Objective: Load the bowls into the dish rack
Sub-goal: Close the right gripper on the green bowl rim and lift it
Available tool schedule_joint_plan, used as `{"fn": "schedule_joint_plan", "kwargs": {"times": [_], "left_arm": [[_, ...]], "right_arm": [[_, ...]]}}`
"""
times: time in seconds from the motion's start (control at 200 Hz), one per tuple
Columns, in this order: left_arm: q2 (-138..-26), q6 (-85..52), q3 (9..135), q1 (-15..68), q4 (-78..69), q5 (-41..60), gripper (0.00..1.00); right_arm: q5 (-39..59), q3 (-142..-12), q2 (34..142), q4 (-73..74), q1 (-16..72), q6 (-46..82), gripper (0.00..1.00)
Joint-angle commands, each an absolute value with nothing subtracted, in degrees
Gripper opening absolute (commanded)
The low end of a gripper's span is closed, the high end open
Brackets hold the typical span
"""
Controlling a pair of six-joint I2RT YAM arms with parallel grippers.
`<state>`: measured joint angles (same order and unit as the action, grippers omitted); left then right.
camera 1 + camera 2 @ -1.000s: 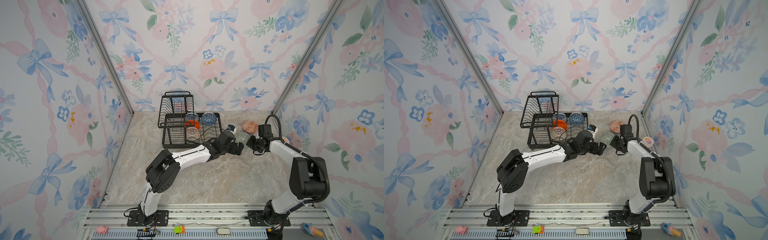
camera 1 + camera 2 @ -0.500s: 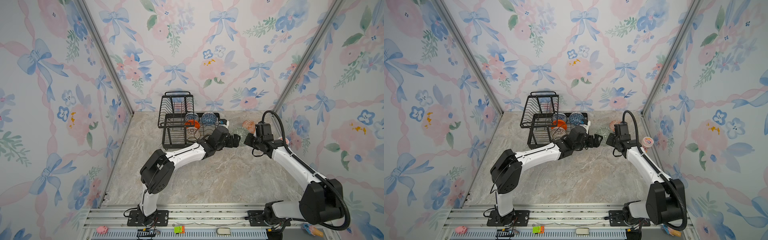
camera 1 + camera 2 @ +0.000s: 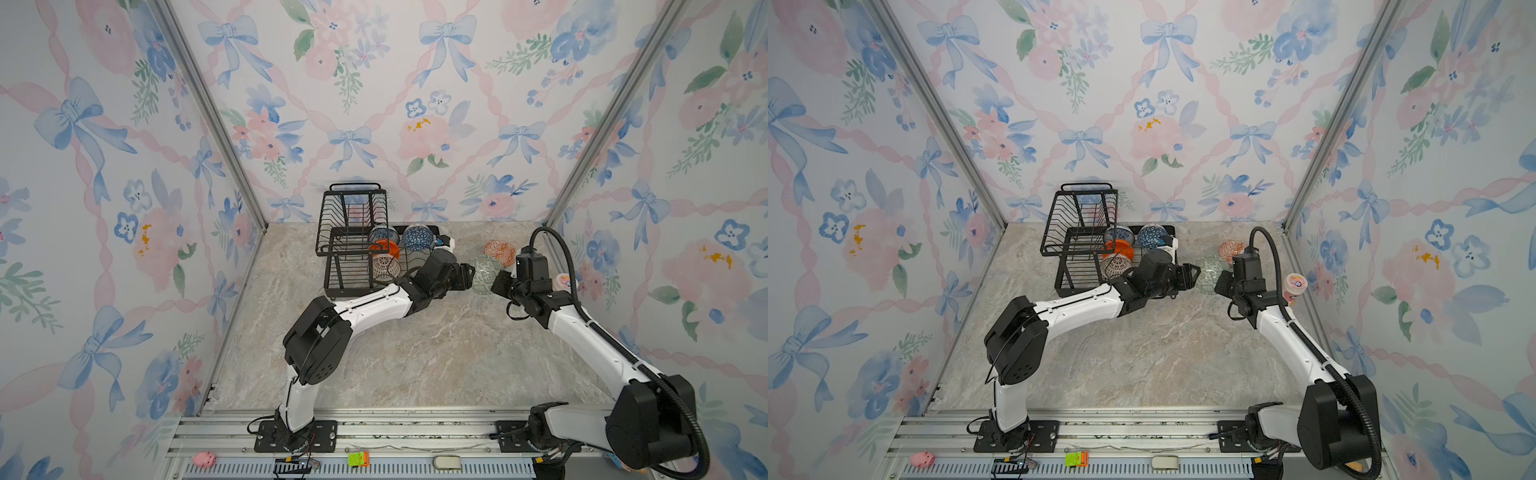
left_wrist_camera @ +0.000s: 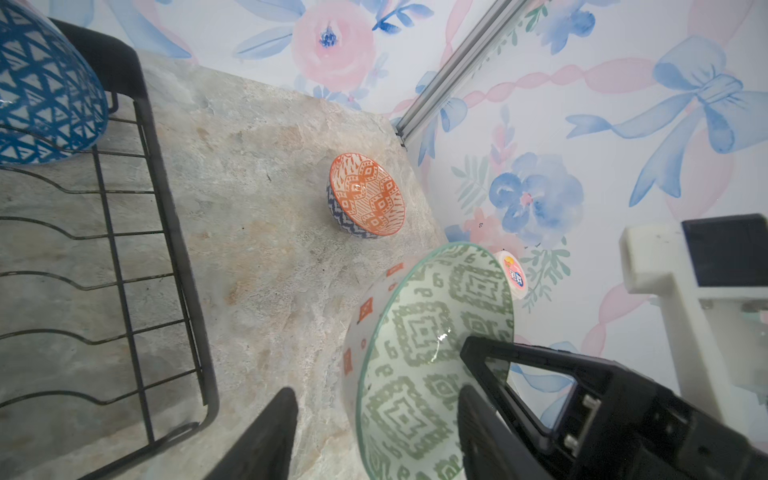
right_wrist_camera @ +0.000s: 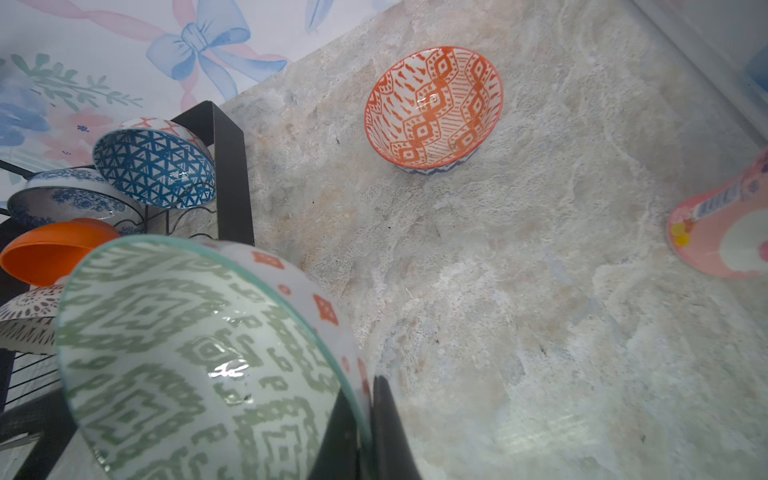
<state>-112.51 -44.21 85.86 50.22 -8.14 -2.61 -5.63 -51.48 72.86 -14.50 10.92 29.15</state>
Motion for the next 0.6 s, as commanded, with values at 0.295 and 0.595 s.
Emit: {"fn": "schedule_joint_plan", "kwargs": {"times": [0.295,0.595], "left_arm": [[-116.5,-45.0,88.9,50.3,-8.4,-1.5,0.4],[-117.5,-45.1,89.7,50.8,-8.7,-1.8,0.29]], "right_arm": [[-4.3,-48.2,68.2,-6.9,10.4,30.6,0.0],[-2.8,-46.0,65.8,-3.6,10.4,30.9,0.0]]}}
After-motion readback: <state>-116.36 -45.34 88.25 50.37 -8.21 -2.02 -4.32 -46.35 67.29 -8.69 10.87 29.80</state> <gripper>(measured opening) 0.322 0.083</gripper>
